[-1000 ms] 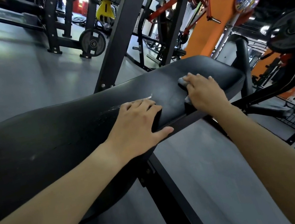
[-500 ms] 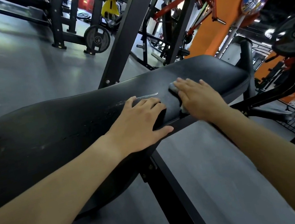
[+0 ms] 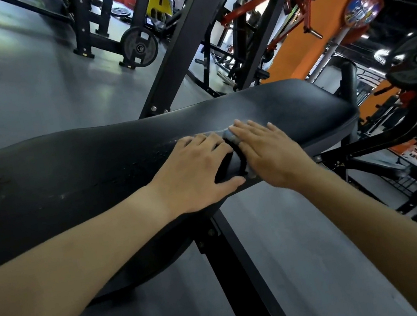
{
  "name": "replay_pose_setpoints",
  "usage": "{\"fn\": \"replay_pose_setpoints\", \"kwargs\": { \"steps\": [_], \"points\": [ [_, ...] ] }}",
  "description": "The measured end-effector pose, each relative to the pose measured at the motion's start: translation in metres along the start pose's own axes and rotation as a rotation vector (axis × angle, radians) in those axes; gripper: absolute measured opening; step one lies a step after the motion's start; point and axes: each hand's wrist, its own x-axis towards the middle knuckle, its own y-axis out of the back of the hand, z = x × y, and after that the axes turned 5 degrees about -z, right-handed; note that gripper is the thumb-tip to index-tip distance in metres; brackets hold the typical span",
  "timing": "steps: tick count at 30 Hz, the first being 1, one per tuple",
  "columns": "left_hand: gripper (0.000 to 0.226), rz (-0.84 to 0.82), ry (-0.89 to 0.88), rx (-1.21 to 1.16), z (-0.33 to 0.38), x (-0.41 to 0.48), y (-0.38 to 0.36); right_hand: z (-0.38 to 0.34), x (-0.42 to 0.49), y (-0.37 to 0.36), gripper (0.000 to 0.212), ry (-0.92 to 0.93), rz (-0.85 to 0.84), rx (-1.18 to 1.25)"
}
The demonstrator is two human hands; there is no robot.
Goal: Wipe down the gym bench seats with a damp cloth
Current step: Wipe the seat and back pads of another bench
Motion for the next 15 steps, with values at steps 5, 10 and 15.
{"fn": "replay_pose_setpoints", "kwargs": {
  "steps": [5,10,15],
  "points": [
    [0.070,-0.071,-0.024,0.012,-0.007,-0.005,0.006,0.037,0.045,0.016,0.056,-0.203,-0.010,-0.017],
    [0.075,-0.127,-0.057,-0.008,-0.017,-0.001,0.012,0.023,0.067,0.015,0.055,-0.230,0.034,0.045],
    [0.075,-0.037,-0.109,0.027,-0.021,0.001,0.014,-0.001,0.043,0.001,0.053,-0.018,-0.030,0.041]
  ]
}}
